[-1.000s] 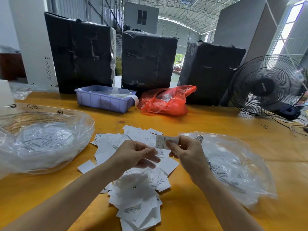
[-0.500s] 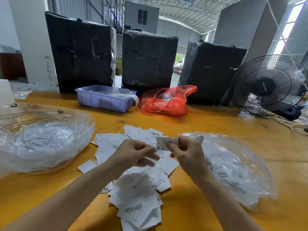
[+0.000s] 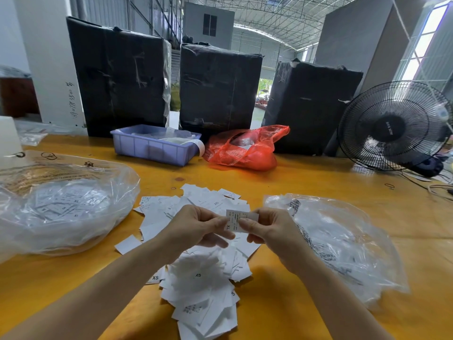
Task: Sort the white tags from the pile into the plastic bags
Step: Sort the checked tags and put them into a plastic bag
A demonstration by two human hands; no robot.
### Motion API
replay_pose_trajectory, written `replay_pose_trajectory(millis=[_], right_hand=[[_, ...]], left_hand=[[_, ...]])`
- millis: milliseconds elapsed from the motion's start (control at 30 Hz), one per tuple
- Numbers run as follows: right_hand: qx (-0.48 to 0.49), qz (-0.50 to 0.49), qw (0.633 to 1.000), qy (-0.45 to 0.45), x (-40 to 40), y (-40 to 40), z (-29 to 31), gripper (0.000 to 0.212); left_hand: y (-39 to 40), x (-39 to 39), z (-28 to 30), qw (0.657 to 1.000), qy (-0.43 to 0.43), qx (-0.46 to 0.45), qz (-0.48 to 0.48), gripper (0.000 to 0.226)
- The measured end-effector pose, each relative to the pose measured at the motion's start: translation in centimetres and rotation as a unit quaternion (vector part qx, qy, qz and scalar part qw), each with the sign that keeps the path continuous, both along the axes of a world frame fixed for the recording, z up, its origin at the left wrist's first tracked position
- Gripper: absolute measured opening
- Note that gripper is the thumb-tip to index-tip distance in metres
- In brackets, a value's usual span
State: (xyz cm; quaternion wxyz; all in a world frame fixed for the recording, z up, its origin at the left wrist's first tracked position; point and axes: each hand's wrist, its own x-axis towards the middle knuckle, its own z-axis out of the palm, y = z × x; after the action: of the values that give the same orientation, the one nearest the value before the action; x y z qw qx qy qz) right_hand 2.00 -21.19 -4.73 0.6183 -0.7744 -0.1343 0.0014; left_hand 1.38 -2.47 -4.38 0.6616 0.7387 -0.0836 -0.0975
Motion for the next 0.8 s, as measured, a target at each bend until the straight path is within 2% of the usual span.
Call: replay_pose_trajectory(millis=[133, 300, 433, 533, 633, 733, 800], right_hand=[[0.01, 0.018, 0.999, 0.035, -0.1, 0.0, 0.1, 0.005], [0.013, 0.016, 0.999, 0.031, -0.1, -0.1, 0.2, 0.005], [-0.027, 0.023, 0.999, 0.035, -0.1, -0.3, 0.3, 0.013], [-0.022, 0.018, 1.0, 0.012, -0.1, -0.2, 0.1, 0.019], [-0.052, -0.002, 0.998, -0.033, -0.3, 0.3, -0.1, 0.002], [-0.092, -0.01, 0.995, -0.048, -0.6, 1.0, -0.4, 0.017], [-0.106, 0.002, 0.993, -0.048, -0.8, 1.6, -0.5, 0.02]], left_hand=[[0.0, 0.0, 0.0, 1.0, -0.003, 0.008, -0.006, 0.013], [-0.3, -0.3, 0.0, 0.999, -0.001, 0.009, -0.035, 0.011], [-0.2, -0.2, 0.0, 1.0, -0.005, 0.005, -0.011, 0.011], [-0.4, -0.4, -0.2, 0.999, -0.006, 0.022, -0.028, 0.011], [-0.8, -0.5, -0.4, 0.999, -0.012, 0.02, -0.029, 0.011], [-0.9, -0.4, -0.6, 1.0, -0.011, -0.012, 0.012, 0.016], [-1.0, -0.4, -0.9, 0.999, -0.008, -0.029, 0.033, 0.019]])
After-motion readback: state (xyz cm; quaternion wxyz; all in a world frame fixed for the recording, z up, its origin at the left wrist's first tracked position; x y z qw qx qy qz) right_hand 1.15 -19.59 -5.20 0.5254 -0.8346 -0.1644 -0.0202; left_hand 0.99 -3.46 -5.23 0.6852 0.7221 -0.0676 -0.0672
